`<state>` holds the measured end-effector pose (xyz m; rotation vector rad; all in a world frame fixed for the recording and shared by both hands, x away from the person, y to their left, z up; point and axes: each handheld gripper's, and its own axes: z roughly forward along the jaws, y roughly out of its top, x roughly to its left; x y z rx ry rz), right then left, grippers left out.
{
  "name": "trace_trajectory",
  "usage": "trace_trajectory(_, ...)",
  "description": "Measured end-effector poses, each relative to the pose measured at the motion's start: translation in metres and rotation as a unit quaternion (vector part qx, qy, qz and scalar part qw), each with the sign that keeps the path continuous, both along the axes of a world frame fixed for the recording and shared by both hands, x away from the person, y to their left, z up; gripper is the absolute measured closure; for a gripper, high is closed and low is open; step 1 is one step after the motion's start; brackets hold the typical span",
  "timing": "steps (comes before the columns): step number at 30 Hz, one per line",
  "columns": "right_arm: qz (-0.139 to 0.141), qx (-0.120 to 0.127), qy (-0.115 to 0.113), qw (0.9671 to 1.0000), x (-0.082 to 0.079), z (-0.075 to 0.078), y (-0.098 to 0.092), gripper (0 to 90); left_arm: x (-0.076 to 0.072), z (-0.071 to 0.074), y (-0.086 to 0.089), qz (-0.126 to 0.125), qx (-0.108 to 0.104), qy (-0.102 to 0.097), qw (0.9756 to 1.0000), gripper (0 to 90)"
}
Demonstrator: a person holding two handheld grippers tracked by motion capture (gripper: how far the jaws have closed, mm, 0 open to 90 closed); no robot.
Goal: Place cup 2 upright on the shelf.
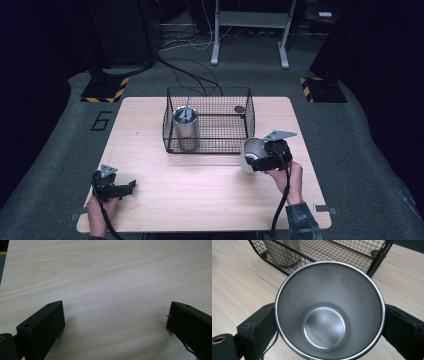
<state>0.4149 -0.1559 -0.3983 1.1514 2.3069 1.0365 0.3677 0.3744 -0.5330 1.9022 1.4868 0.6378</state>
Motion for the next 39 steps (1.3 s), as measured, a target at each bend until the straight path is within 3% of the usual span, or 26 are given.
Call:
trace_trajectory(21, 0.026, -0.002, -0.004, 0.9997, 0.007, 0.028, 0.019, 5.8, 0.000, 0.000, 0.000, 0.001, -0.002, 0.001, 1.0000, 1.4)
trace_trajectory(39, 0.049, -0.012, -0.021, 0.9985, 0.015, 0.055, 0.034, 5.8, 0.000, 0.000, 0.000, 0.001, -0.001, 0.001, 1.0000, 1.4)
